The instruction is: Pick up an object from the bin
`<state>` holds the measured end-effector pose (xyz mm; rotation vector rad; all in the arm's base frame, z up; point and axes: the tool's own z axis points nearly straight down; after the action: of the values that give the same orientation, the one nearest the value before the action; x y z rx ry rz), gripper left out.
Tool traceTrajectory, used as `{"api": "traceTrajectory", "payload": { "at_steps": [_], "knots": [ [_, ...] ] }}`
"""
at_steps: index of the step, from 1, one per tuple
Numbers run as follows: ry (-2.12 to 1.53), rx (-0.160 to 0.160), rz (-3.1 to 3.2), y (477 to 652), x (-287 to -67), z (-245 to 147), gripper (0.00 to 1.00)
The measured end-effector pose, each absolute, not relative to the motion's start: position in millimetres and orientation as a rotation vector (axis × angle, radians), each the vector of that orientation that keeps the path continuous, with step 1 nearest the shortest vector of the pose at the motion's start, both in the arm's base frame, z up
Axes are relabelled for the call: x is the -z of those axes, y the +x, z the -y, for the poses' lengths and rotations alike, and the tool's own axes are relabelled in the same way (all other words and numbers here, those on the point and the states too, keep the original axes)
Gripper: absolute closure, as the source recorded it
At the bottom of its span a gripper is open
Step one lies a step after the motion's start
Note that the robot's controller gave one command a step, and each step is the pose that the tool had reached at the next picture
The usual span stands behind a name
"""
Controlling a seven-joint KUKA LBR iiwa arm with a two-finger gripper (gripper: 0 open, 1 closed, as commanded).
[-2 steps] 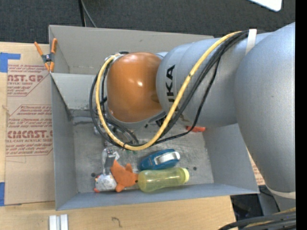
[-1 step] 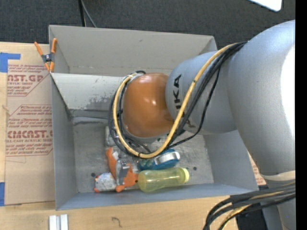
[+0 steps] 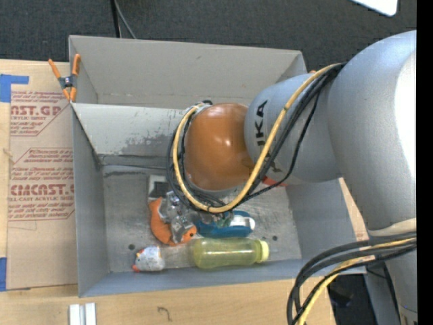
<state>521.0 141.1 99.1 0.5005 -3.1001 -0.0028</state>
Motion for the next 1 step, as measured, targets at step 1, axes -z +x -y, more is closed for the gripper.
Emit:
{"api": "traceTrajectory", "payload": {
  "at_steps": [1],
  "knots": [
    [0.5, 0.003, 3.1, 521.0, -99.1, -141.1, 1.0]
  ]
}}
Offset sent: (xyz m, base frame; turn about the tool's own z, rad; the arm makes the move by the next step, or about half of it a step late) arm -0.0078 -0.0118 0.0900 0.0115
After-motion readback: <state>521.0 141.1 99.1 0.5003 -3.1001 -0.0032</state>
